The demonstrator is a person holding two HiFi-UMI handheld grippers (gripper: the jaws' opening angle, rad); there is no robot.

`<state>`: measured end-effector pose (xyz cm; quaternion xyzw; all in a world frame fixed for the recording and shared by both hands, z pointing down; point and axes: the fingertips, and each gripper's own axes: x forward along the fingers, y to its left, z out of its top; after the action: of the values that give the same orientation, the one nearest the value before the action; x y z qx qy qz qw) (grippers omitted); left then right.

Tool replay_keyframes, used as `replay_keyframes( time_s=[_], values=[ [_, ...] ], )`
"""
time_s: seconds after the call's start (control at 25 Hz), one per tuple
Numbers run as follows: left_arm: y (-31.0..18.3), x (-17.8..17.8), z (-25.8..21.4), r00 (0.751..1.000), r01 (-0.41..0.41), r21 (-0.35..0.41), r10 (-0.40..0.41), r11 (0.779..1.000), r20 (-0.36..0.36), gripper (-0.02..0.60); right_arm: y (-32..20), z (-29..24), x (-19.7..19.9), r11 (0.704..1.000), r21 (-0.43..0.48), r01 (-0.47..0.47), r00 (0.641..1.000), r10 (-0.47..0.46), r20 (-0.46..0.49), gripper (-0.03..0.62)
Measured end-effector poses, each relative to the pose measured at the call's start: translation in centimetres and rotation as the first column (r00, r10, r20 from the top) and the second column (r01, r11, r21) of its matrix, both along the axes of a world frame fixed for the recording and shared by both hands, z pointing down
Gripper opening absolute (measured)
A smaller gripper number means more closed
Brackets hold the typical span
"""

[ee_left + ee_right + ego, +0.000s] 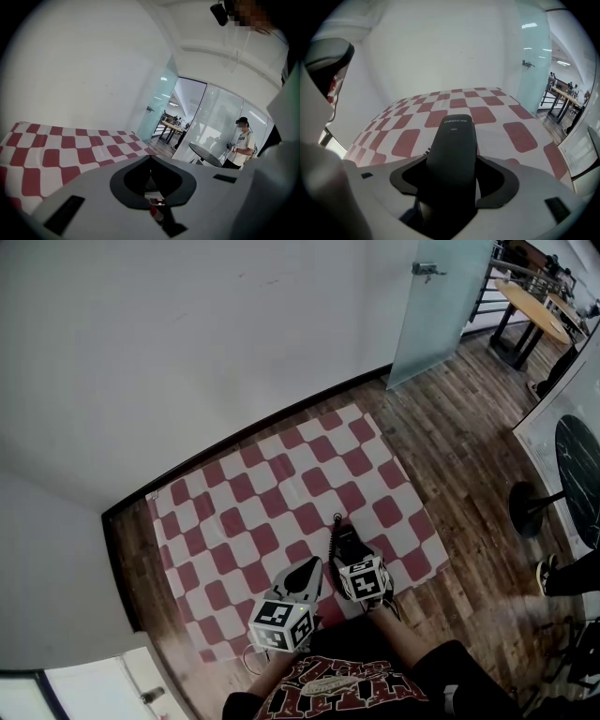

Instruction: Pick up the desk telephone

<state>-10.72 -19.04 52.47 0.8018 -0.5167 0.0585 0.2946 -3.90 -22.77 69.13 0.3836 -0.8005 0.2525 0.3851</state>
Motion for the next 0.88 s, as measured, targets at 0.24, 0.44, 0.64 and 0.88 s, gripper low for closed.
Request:
replay_keyframes(
  time_s=[0.24, 0.44, 0.64, 0.88],
  values=[
    [-0.12, 0.06, 0.44, 1.000, -0.004, -0.011, 0.004, 1.000, -0.004, 0.008, -0.10, 0.76, 0.10, 1.000, 0.012, -0.012, 1.000, 0.012, -0.016, 0.301],
    [-0.19, 0.14, 0.71, 1.000, -0.011, -0.016, 0.010, 1.000, -0.007, 0.008, -0.05, 0.87, 0.13, 1.000, 0.018, 0.000, 1.000, 0.001, -0.021, 0.301],
    [-0.12, 0.46, 0.60, 1.000, -0.027, -0.009, 0.027, 1.000, 0.010, 0.008, -0.02, 0.82, 0.22, 1.000, 0.020, 0.022, 0.999, -0.022, -0.026, 0.301],
    [0.18, 0.67, 0.41, 0.999, -0.039, -0.003, 0.039, 0.999, 0.008, 0.008, 0.16, 0.91, 0.37, 0.998, 0.015, 0.054, 0.998, -0.053, -0.037, 0.299]
  ],
)
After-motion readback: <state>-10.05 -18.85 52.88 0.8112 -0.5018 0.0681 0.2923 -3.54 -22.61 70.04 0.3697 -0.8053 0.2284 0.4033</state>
